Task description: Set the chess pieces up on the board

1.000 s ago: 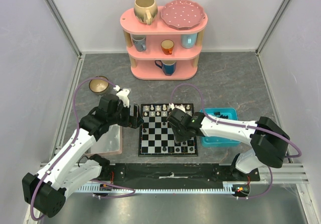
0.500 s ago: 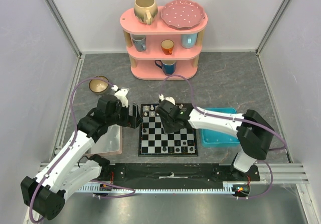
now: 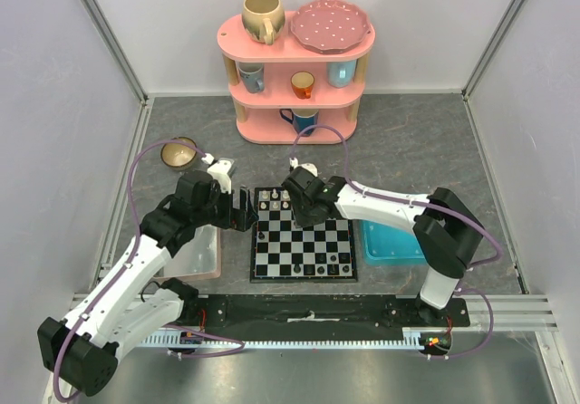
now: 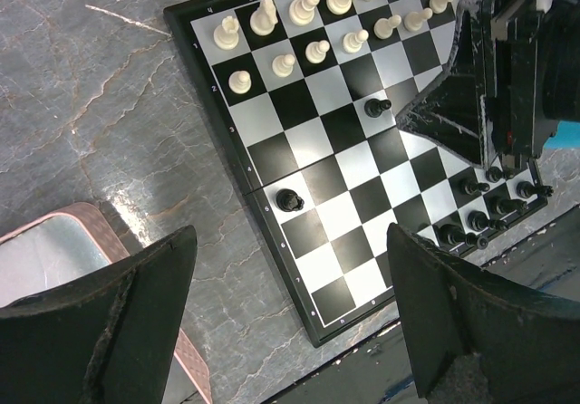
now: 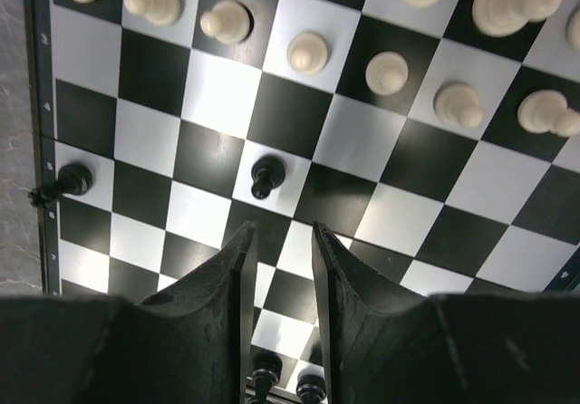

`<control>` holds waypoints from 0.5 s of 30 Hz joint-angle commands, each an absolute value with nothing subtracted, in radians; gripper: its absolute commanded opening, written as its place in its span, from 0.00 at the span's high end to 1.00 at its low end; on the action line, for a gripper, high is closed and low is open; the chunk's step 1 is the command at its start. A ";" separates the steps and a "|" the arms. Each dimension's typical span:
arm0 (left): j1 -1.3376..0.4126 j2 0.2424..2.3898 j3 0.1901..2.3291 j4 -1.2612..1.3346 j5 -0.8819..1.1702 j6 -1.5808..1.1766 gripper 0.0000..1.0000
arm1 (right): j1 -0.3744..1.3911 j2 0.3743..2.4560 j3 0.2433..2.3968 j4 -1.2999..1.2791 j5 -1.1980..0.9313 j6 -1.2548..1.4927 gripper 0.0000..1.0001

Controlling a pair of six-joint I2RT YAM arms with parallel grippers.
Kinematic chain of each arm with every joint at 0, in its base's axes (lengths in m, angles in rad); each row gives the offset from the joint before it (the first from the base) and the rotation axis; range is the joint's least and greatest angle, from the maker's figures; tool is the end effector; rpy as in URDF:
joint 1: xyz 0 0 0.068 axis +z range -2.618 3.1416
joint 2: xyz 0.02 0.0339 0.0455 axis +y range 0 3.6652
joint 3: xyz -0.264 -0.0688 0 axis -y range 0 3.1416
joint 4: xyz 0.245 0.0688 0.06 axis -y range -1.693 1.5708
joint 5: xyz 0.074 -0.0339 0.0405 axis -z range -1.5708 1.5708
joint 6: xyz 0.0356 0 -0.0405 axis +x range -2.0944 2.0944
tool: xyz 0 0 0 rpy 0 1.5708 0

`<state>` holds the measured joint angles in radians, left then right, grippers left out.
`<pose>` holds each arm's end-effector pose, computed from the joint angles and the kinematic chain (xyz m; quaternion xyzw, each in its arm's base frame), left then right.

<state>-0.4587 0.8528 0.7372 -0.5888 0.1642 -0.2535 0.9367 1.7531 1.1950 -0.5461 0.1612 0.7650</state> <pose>0.1586 -0.0848 0.2730 0.1269 0.8963 -0.2156 0.3662 0.2158 0.2839 0.1968 -0.0646 0.9678 0.1216 0.2108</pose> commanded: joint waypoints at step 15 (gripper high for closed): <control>-0.463 0.867 0.739 -0.560 0.189 -0.224 0.09 | 0.920 1.822 1.290 -0.499 0.144 0.733 0.64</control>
